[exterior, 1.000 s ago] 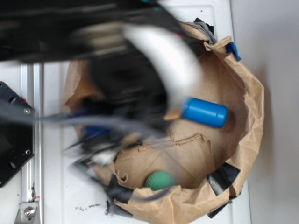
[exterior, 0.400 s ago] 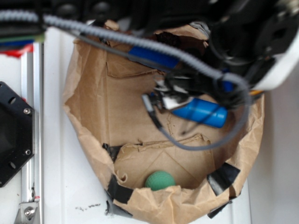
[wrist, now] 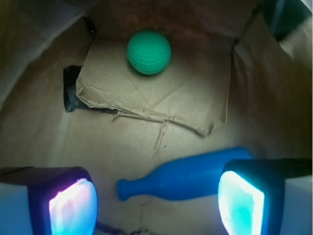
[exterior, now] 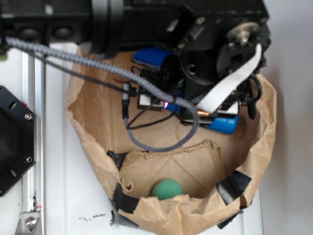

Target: Grab the green ball.

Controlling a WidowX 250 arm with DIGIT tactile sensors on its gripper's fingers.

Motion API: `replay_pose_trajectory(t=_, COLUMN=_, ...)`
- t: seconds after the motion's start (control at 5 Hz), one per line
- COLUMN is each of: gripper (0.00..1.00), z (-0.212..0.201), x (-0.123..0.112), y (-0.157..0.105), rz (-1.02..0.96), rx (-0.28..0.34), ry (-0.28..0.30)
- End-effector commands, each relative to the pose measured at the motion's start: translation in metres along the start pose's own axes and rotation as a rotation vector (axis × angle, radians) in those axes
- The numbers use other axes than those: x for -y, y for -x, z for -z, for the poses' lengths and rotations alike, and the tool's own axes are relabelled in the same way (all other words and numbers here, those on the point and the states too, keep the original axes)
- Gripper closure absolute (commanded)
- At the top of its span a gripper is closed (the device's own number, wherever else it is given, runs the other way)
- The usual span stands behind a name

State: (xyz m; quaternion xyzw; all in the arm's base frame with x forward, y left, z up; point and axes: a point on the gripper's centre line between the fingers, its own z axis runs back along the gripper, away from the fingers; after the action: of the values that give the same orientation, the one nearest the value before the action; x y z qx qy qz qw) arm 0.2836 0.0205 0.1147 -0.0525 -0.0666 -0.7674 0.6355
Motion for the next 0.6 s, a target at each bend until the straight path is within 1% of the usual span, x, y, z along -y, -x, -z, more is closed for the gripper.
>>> replay_pose_trajectory(t=0.0, gripper=0.0, z=0.032, x=-0.004, y=-0.027, rz=0.03, rx=0.205, ry=-0.046)
replay_pose_trajectory(t=0.2, gripper=0.0, z=0.038, x=-0.001, y=-0.036, rz=-0.081, rx=0.315, ry=-0.013)
replay_pose_trajectory(t=0.4, gripper=0.0, z=0.039, x=0.001, y=-0.039, rz=-0.161, rx=0.404, ry=0.06)
